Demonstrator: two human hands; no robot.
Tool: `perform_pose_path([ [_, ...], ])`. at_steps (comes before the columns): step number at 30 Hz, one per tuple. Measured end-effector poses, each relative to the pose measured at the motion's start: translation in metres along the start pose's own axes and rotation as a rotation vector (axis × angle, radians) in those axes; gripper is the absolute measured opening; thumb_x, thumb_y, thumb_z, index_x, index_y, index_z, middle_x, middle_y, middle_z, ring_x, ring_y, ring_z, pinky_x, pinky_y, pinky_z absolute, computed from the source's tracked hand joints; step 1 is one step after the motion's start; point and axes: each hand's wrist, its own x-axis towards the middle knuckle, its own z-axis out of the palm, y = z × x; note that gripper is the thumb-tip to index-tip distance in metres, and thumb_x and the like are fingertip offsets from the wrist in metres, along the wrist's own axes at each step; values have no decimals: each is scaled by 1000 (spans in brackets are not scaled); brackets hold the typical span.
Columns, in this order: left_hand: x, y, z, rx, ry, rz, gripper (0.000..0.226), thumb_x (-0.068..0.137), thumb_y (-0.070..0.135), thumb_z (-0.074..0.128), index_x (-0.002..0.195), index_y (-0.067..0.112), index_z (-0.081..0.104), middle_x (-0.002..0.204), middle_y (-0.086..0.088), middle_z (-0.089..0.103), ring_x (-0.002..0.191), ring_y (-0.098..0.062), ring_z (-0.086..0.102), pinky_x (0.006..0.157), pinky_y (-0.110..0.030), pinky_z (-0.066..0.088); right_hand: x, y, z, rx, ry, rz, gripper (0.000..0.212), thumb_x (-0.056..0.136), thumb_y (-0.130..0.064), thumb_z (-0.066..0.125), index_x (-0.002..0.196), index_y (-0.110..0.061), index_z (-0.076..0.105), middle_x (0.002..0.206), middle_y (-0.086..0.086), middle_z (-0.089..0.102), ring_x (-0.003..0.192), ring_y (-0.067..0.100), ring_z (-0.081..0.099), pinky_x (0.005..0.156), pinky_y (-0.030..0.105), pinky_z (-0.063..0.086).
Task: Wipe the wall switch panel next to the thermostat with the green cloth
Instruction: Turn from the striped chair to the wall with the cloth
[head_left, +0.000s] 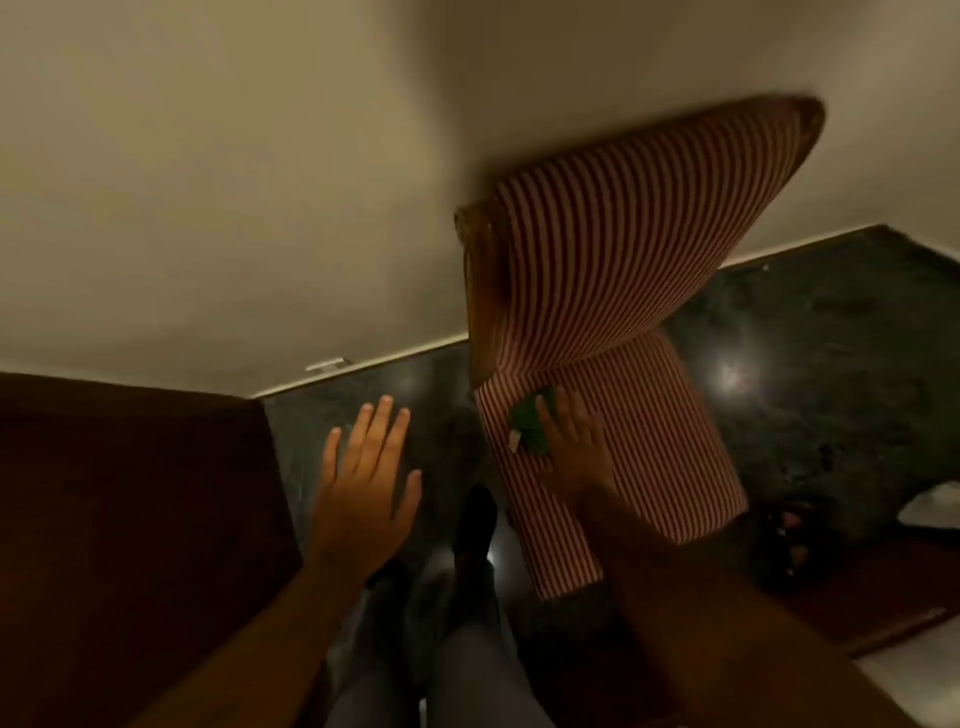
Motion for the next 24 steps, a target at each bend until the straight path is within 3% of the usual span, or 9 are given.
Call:
perform_pose_path([
  [5, 2, 11, 28, 21, -18, -32, 72, 113, 47, 42, 176, 12, 36, 186, -10, 23, 173, -31, 22, 139, -57, 12, 50, 21, 17, -86, -67, -120, 94, 107, -35, 54, 168, -23, -16, 177, 7, -22, 166, 32, -17, 137, 51, -3],
  [8, -5, 4, 35, 36, -23, -3, 71, 114, 44, 40, 177, 12, 34, 186, -9, 22, 174, -26, 12, 140, -50, 3, 69, 25, 21, -94, -84, -170, 90, 109, -39, 52, 169, -21, -13, 177, 6, -22, 166, 29, -16, 137, 48, 0],
  [11, -13, -3, 32, 42, -69, -12, 71, 114, 45, 38, 178, 15, 28, 187, -7, 18, 176, -19, -1, 140, -52, 5, 78, 26, 12, -52, -105, -176, 81, 111, -30, 51, 170, -20, -5, 178, 5, -17, 167, 28, -15, 137, 45, 4],
  [13, -19, -6, 23, 35, -79, -40, 71, 115, 45, 37, 178, 14, 29, 187, -6, 18, 176, -22, 6, 139, -55, 9, 71, 22, 3, 39, -113, -154, 77, 111, -19, 51, 171, -20, 2, 179, 4, -11, 167, 26, -11, 137, 42, 6],
  [18, -21, -20, -26, 141, 18, -87, 71, 113, 46, 38, 174, 10, 42, 184, -10, 28, 170, -30, 29, 136, -53, 14, 31, -11, -29, 235, 57, -179, 71, 110, -12, 50, 170, -16, 12, 180, 3, 1, 168, 22, 0, 137, 38, 12],
  [24, -4, -35, -117, 214, 149, -110, 73, 111, 45, 39, 175, 11, 39, 185, -9, 27, 169, -29, 31, 136, -48, 10, -25, -80, -91, 288, 278, -282, 75, 104, -6, 61, 166, -13, 21, 177, 5, 10, 167, 25, 0, 136, 44, 16],
])
